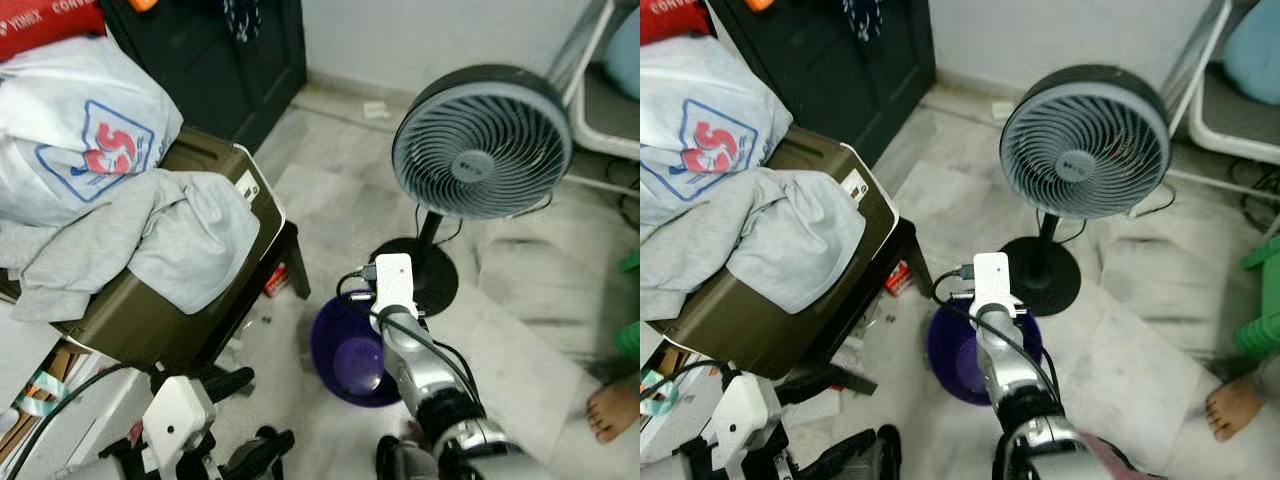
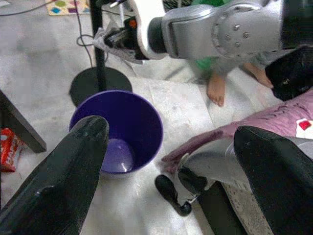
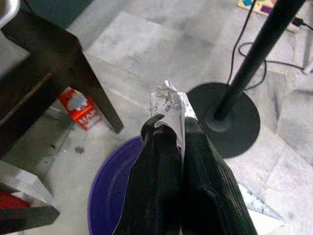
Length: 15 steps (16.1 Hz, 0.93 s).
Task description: Clean up the room
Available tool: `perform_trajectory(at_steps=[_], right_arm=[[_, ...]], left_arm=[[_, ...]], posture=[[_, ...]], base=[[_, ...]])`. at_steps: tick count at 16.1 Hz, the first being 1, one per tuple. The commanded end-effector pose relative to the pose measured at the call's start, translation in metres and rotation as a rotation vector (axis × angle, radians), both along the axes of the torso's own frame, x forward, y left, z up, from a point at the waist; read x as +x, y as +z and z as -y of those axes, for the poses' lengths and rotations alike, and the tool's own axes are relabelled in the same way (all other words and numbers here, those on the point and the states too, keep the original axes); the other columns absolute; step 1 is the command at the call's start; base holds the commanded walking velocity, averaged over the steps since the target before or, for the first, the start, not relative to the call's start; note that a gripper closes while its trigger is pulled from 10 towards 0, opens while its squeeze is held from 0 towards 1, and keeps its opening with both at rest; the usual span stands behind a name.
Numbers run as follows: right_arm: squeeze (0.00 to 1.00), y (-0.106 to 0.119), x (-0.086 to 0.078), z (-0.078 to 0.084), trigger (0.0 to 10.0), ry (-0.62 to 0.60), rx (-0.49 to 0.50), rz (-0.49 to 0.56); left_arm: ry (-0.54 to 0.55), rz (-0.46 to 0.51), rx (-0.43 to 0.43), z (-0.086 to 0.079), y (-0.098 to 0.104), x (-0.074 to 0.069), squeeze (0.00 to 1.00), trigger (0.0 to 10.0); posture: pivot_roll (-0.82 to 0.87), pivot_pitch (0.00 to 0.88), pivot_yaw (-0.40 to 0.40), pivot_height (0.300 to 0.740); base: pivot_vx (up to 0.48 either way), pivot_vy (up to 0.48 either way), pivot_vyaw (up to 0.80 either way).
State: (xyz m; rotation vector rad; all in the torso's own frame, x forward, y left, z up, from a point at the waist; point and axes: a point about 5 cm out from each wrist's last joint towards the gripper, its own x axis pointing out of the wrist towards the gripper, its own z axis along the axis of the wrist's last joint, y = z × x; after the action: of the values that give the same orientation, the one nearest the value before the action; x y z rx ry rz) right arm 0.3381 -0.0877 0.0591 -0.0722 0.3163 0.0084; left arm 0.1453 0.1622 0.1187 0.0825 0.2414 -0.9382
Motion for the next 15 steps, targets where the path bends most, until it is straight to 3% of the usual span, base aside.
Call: perform_trajectory(at_steps=[1, 5, 6, 7, 8, 15], right_arm=[[0.00, -0.009, -0.005, 0.000, 10.0, -0.019, 0.005, -0.034], [0.00, -0.019, -0.010, 0.003, 10.0, -0.035, 0.000, -0.070], [0.59, -0.021, -0.010, 0.005, 10.0, -0.052, -0.009, -0.064], [0.93, -0.021, -0.010, 0.005, 10.0, -0.060, 0.001, -0.062], [1.00, -0.019, -0.008, 0.005, 10.0, -0.061, 0.002, -0.053], [1.00, -0.006, -0.003, -0.008, 10.0, -0.016, 0.022, 0.026]], left_arm=[[-0.007, -0.012, 0.007, 0.000, 0.001, -0.002, 0.00, 10.0], [-0.008, -0.018, 0.000, 0.004, 0.003, 0.000, 0.00, 10.0], [-0.005, -0.025, 0.000, 0.004, 0.003, -0.002, 0.00, 10.0], [-0.001, -0.028, 0.002, 0.003, 0.003, -0.002, 0.00, 10.0], [0.007, -0.032, 0.005, 0.002, 0.002, -0.003, 0.00, 10.0], [0.030, -0.023, 0.007, 0.004, 0.002, 0.001, 0.00, 10.0]], posture=[[0.24, 0.376, 0.103, 0.740], [0.23, 0.381, 0.102, 0.740], [0.24, 0.379, 0.100, 0.740], [0.24, 0.379, 0.099, 0.740], [0.24, 0.378, 0.100, 0.740], [0.23, 0.370, 0.101, 0.740]], base=[[0.000, 0.000, 0.00], [0.000, 0.000, 0.00], [0.000, 0.000, 0.00], [0.000, 0.000, 0.00], [0.000, 0.000, 0.00], [0.000, 0.000, 0.00]])
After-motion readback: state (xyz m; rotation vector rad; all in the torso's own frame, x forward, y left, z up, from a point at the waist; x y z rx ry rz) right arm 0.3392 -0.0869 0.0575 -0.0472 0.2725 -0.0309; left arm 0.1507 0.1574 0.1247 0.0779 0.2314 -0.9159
